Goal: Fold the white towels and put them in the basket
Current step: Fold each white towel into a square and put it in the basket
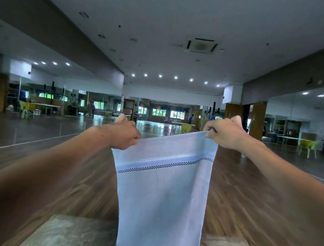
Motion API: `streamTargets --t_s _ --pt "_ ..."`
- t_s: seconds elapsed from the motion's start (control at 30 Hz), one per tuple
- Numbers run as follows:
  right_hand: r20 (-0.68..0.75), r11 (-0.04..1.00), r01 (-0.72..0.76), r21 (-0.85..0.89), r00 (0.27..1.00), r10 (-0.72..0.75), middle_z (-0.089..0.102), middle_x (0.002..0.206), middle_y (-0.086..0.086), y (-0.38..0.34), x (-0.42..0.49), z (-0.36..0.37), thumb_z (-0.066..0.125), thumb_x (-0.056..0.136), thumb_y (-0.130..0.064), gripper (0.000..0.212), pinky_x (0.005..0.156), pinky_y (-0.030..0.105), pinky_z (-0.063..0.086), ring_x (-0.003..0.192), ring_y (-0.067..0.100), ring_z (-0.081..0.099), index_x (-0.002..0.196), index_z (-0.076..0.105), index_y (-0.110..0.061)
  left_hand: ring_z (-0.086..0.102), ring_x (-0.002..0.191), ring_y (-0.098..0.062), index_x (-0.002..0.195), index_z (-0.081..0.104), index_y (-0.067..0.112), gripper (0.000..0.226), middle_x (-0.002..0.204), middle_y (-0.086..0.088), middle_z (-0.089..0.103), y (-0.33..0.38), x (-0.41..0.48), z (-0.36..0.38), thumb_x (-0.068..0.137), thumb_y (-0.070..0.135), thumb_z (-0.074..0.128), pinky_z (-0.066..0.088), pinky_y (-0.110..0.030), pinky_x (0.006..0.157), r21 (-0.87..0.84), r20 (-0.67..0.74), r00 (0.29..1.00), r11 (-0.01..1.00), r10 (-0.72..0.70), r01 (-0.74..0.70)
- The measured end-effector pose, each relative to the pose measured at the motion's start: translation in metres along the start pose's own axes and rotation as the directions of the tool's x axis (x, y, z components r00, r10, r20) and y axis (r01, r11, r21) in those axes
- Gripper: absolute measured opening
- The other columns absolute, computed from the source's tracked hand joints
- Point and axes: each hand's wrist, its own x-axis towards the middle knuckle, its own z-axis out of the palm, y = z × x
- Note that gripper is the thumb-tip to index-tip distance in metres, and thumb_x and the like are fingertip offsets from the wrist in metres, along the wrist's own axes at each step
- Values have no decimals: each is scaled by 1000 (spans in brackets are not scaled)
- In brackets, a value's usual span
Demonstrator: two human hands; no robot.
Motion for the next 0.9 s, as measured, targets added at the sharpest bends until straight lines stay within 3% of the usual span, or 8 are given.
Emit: streamTargets --t_s 0.27,0.43,0.53,0.6,0.67,0.73,0.8,0.9 --pt "-56 999 -30 -44 998 28 62 77 -14 12 17 -49 50 95 -24 19 80 34 15 90 12 54 79 58 -31 48 79 -17 82 53 22 17 78 1 57 -26 1 -59 96 29 46 19 -32 91 -21 -92 993 997 -73 71" --pt "-95 999 -44 -7 995 43 65 87 -4 17 24 -78 54 94 -21 12 71 30 15 96 17 52 89 65 -20 54 93 -15 81 56 23 17 84 6 61 -48 -2 -89 95 29 49 22 -35 90 100 -63 990 987 -123 129" --pt "53 992 -28 123 998 21 67 96 10 21 22 -94 56 94 -17 11 70 19 33 94 30 57 95 66 -12 54 95 -13 82 59 26 14 86 10 63 -62 -4 -104 92 34 55 23 -35 87 57 -114 981 985 -155 162" --pt "242 950 -56 307 970 -22 68 100 14 26 21 -102 58 93 -14 9 73 24 42 94 31 61 94 67 -13 58 92 -16 91 65 19 14 91 6 66 -70 -8 -114 90 32 60 35 -34 90 -99 -44 985 982 -165 160" --pt "406 879 -168 447 913 -31 68 106 14 31 20 -109 66 86 -15 12 77 25 44 92 25 61 96 67 -9 61 83 -17 92 68 10 18 88 1 68 -75 -15 -123 87 27 63 45 -29 81 -433 132 982 883 -134 179" --pt "512 811 -246 531 856 -75 64 107 18 39 23 -112 85 61 -31 44 84 32 41 95 27 53 95 70 -7 62 91 -12 97 70 11 18 96 1 71 -76 -21 -129 84 23 65 39 -26 90 -634 258 959 728 -118 260" --pt "557 773 -265 577 820 -135 65 105 14 48 27 -112 92 36 -42 64 88 36 38 97 26 52 89 74 -11 59 103 -17 106 68 3 32 111 -6 69 -81 -23 -129 79 20 72 35 -33 99 -737 304 944 596 -129 319" --pt "587 757 -285 588 794 -157 69 104 9 49 34 -107 95 27 -42 72 89 35 41 97 21 59 89 73 -12 54 106 -27 111 63 -6 72 120 -17 64 -91 -21 -122 53 30 89 36 -39 103 -804 360 929 475 -88 356"
